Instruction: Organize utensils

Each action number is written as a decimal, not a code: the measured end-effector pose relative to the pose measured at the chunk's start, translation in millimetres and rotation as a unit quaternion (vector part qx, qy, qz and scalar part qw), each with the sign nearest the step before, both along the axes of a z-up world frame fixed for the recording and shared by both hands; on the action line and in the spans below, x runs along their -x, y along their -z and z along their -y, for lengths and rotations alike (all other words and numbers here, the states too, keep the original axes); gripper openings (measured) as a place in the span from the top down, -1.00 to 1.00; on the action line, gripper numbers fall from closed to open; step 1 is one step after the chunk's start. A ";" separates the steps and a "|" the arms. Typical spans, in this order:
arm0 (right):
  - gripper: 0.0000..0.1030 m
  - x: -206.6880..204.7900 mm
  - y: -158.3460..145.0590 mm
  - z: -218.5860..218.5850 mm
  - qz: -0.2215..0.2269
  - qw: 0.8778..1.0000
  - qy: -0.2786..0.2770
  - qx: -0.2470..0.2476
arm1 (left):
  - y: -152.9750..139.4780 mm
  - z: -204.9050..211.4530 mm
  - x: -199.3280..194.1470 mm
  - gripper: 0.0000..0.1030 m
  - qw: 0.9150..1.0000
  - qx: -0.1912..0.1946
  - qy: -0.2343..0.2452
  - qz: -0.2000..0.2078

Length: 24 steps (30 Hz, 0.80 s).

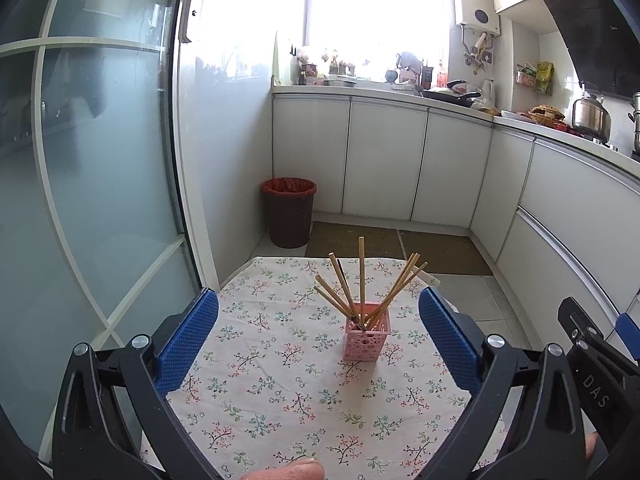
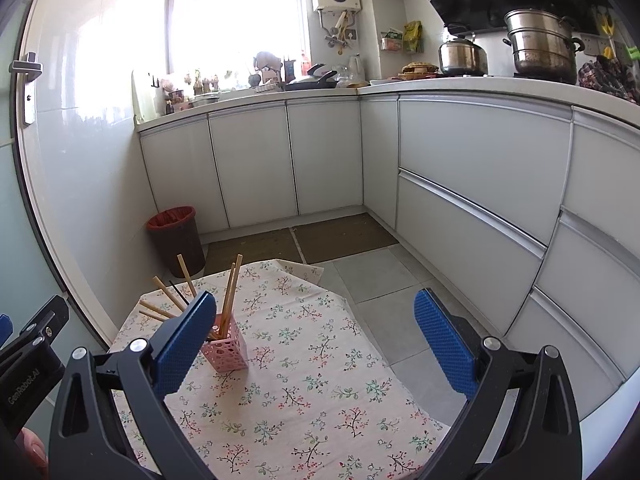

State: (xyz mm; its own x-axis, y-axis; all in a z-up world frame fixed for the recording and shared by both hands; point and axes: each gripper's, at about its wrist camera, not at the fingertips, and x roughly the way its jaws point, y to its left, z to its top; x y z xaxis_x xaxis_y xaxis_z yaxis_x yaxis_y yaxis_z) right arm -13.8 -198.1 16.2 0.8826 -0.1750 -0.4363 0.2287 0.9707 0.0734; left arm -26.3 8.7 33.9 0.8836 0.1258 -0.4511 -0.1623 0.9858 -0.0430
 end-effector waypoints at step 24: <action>-0.87 -0.3 1.3 1.4 -0.002 1.000 0.000 -0.006 | -0.2 4.9 0.9 -0.86 1.000 -0.018 0.011 0.002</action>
